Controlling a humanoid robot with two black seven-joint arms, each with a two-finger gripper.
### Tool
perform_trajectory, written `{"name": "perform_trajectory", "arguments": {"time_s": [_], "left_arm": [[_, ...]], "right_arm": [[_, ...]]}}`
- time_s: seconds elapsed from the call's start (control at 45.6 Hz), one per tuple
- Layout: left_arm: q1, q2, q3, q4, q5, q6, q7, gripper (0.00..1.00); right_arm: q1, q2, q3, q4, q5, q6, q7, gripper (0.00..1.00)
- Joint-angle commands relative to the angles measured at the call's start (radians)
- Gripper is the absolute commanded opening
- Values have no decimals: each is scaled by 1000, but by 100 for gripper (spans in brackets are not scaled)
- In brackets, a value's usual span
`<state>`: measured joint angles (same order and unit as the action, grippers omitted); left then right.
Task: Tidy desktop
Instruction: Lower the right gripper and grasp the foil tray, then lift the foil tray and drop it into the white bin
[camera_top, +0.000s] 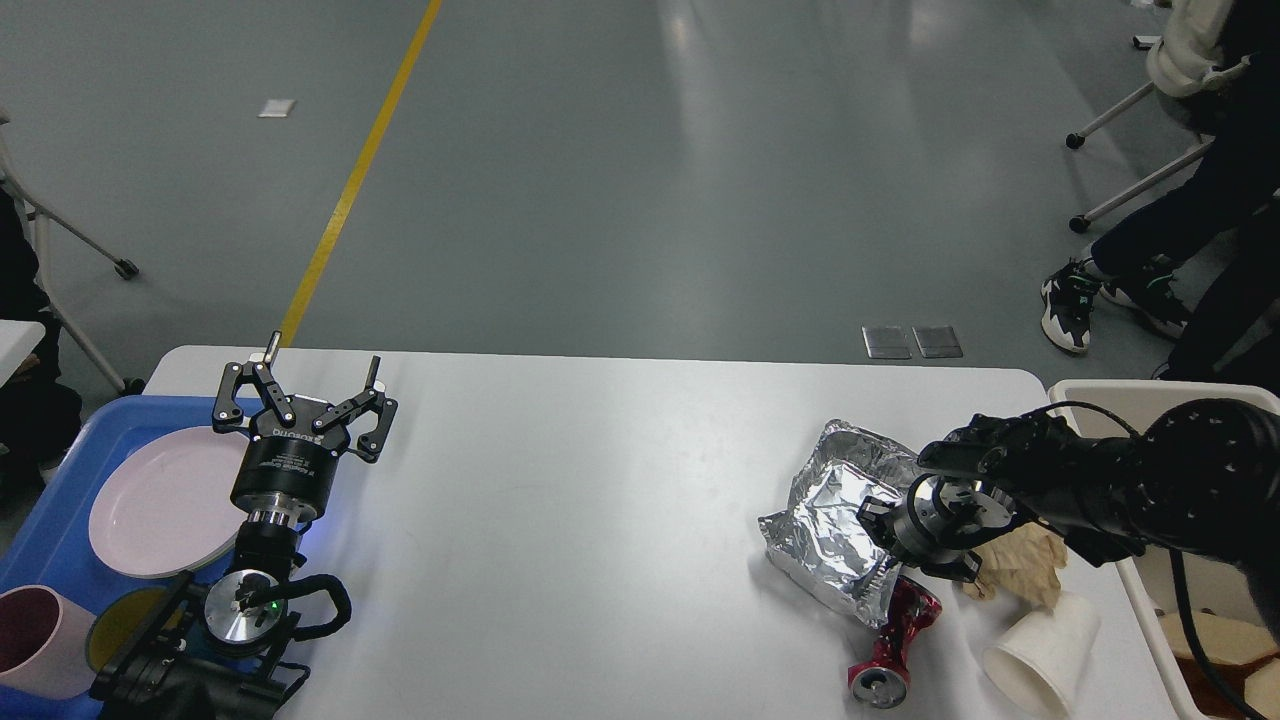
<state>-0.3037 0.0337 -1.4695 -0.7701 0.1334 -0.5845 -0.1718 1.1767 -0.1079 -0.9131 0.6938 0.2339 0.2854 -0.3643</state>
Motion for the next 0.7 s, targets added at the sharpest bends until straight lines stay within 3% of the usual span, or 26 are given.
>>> {"name": "perform_trajectory", "arguments": {"time_s": [0.0,0.131,0.394,0.679], "left_arm": [[0,0,0,0,0,0,0,97],[0,0,0,0,0,0,0,97],[0,0,0,0,0,0,0,97],[0,0,0,0,0,0,0,97]], "right_arm": [[12,0,0,6,1,1,-10,0],[93,-13,5,71,10,15,-12,0],[400,-153,-21,371,16,38,-13,0],[777,-251,-237,562,64,277,2,0]]}}
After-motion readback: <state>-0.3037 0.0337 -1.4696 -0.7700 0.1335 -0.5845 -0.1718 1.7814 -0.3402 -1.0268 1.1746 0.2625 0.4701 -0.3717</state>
